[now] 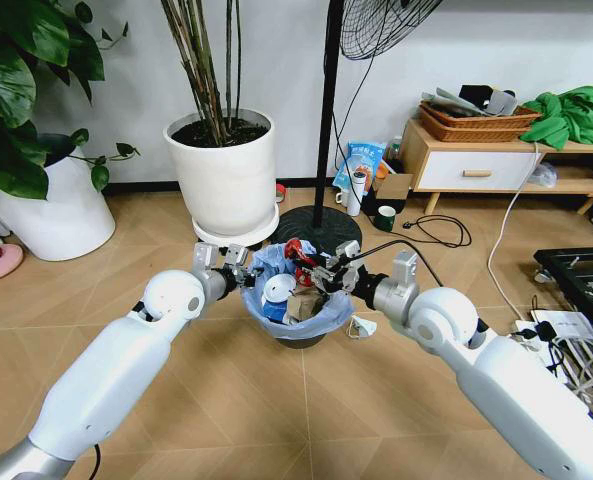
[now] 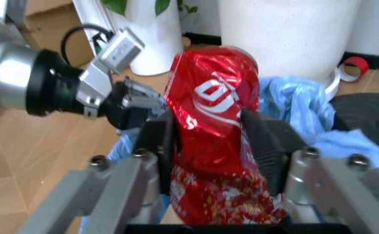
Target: Pick up the trash bin and place the garbage on the floor into it.
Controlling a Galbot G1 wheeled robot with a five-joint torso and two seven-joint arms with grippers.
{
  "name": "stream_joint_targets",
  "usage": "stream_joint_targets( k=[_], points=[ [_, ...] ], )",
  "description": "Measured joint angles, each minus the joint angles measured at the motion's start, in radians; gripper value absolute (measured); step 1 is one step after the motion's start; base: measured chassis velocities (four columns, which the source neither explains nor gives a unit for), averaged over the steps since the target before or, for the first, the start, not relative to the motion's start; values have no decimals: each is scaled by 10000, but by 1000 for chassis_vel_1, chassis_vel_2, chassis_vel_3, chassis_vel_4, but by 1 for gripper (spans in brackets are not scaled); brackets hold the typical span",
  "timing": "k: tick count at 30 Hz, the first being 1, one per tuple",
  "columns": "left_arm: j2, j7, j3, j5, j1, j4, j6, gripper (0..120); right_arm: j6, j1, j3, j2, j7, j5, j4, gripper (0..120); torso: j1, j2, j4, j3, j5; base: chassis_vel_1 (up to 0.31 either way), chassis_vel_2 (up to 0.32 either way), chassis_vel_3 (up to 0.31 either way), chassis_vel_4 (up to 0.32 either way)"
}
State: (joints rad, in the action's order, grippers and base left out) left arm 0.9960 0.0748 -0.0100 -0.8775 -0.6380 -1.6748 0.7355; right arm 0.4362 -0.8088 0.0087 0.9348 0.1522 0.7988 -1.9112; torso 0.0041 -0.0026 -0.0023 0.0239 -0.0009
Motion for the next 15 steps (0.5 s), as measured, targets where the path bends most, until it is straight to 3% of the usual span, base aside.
stream_joint_targets(
  k=[8,15],
  points=[
    [37,-11,-4,-2,28,39,0,0,-126,90,-86,140,-215,-121,147,71,0,1,1,0,1,0,0,0,0],
    [-14,-11,67,0,-32,32,0,0,-144,130,787,53,-574,198,-111,98,0,2,2,0,0,0,0,0,0]
  ],
)
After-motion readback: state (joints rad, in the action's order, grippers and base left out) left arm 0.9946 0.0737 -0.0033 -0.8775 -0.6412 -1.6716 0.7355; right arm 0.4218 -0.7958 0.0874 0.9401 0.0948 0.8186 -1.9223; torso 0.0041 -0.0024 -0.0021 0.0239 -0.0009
